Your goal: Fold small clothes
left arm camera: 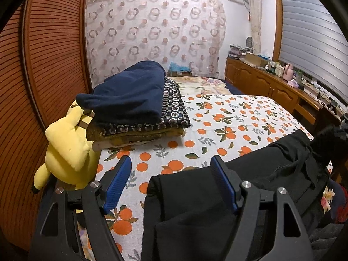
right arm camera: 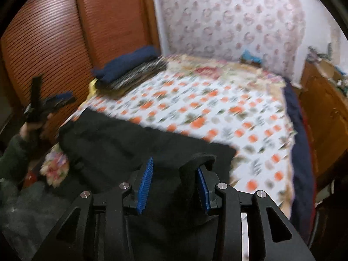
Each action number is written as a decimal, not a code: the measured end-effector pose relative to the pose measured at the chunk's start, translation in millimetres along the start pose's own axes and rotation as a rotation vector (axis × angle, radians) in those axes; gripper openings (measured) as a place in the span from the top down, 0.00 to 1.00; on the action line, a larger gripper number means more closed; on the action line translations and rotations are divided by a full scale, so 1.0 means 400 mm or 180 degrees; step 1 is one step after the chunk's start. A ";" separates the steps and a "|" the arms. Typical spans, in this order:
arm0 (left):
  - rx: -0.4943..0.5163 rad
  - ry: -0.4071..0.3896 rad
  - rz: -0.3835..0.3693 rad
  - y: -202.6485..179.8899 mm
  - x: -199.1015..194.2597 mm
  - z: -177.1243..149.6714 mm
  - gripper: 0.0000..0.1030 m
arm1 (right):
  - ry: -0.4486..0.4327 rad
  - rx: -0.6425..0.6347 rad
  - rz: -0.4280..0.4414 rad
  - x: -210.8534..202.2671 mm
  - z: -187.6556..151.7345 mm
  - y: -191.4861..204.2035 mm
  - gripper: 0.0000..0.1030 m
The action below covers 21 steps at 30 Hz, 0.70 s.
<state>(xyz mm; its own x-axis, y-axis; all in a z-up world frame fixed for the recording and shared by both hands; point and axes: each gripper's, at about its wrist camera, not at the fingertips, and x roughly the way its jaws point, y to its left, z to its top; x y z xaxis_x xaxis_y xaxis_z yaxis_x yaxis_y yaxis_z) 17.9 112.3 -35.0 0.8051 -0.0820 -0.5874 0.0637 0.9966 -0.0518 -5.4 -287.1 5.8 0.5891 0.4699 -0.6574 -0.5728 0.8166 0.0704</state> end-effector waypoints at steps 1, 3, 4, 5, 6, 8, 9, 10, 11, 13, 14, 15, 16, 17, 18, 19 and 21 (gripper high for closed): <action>-0.0009 0.0005 -0.0002 0.001 0.001 -0.002 0.27 | 0.0102 -0.0038 -0.0002 0.005 -0.016 0.016 0.61; -0.0014 0.0005 -0.0007 0.001 0.003 -0.002 0.27 | 0.0300 -0.0125 -0.0123 0.020 -0.042 0.035 0.61; -0.0012 0.0002 -0.0005 0.001 0.002 -0.002 0.27 | 0.0382 -0.0153 -0.0167 0.025 -0.057 0.041 0.61; -0.0015 -0.0005 -0.0004 0.001 0.002 -0.002 0.27 | 0.0451 -0.0174 -0.0191 0.030 -0.068 0.044 0.61; -0.0022 -0.0009 -0.0007 0.002 0.002 -0.003 0.27 | 0.0503 -0.0195 -0.0233 0.032 -0.076 0.046 0.61; -0.0030 -0.0025 -0.0018 0.000 0.001 -0.001 0.27 | 0.0550 -0.0184 -0.0306 0.026 -0.084 0.044 0.61; -0.0024 -0.0033 -0.0022 0.000 0.000 0.000 0.27 | 0.0551 -0.0182 -0.0332 0.018 -0.088 0.041 0.61; -0.0014 -0.0040 -0.0019 -0.001 -0.001 0.000 0.27 | 0.0520 -0.0171 -0.0370 0.005 -0.088 0.037 0.61; -0.0006 -0.0043 -0.0013 -0.002 -0.001 0.002 0.27 | 0.0483 -0.0155 -0.0399 -0.006 -0.070 0.032 0.61; 0.0011 -0.0046 -0.0005 -0.004 0.000 0.005 0.27 | 0.0382 -0.0134 -0.0463 -0.034 -0.041 0.021 0.61; 0.0016 -0.0046 -0.0002 -0.004 0.000 0.005 0.27 | 0.0314 -0.0123 -0.0483 -0.052 -0.028 0.015 0.61; 0.0019 -0.0045 0.0001 -0.003 0.001 0.007 0.27 | 0.0249 -0.0115 -0.0510 -0.070 -0.020 0.011 0.61; 0.0023 -0.0041 -0.0004 -0.003 0.002 0.008 0.27 | 0.0170 -0.0122 -0.0553 -0.088 -0.008 0.008 0.61; 0.0028 -0.0041 -0.0005 -0.004 0.002 0.009 0.27 | 0.0094 -0.0127 -0.0597 -0.107 -0.002 0.005 0.61; 0.0036 -0.0043 -0.0003 -0.006 0.003 0.011 0.27 | 0.0018 -0.0115 -0.0631 -0.121 0.008 0.001 0.61; 0.0049 -0.0042 -0.0013 -0.008 0.005 0.012 0.27 | -0.0051 -0.0090 -0.0646 -0.131 0.014 -0.002 0.59; 0.0073 -0.0040 -0.0028 -0.010 0.010 0.015 0.27 | -0.0144 -0.0036 -0.0659 -0.133 0.024 -0.015 0.56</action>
<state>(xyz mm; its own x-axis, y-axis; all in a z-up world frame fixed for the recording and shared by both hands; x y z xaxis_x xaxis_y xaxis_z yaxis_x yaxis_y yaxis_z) 24.4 107.9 -32.1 0.8117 -0.0909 -0.5769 0.0842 0.9957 -0.0385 -27.8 -314.0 47.4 0.7197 0.3072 -0.6227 -0.4431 0.8936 -0.0712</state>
